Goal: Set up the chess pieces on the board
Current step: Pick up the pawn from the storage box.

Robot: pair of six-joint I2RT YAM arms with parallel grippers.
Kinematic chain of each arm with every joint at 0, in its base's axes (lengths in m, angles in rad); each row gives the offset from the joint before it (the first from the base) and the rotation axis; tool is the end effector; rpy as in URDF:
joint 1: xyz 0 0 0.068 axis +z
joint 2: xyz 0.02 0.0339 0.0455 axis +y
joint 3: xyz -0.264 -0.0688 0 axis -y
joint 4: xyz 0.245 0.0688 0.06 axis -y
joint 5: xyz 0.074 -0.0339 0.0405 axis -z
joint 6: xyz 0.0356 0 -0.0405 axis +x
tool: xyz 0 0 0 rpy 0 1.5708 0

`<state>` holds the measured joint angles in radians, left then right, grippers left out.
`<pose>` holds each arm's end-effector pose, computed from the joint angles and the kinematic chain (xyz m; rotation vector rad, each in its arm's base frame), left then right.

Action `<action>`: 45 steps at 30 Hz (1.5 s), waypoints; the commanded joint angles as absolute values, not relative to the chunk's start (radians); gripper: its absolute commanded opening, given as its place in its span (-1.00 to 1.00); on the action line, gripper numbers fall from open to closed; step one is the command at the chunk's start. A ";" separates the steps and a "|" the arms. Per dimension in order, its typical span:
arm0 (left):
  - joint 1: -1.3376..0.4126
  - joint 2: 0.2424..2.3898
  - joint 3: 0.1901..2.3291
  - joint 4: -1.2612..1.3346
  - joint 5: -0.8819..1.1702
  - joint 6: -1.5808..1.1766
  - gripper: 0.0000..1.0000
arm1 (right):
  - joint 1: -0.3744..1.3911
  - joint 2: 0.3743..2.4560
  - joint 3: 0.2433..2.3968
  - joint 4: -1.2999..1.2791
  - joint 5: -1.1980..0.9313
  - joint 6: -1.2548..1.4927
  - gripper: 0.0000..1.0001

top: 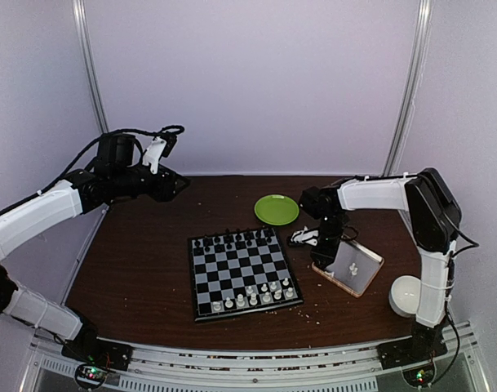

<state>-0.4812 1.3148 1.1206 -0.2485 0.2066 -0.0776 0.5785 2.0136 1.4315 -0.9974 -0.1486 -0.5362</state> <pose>0.2656 -0.1469 0.3339 0.5411 1.9760 -0.5604 0.3067 0.2066 0.1583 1.6500 -2.6493 -0.2320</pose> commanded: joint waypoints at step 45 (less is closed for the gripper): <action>-0.476 1.328 1.152 -0.225 0.219 -0.092 0.11 | 0.549 2.014 1.476 -1.008 -0.224 -0.425 -0.36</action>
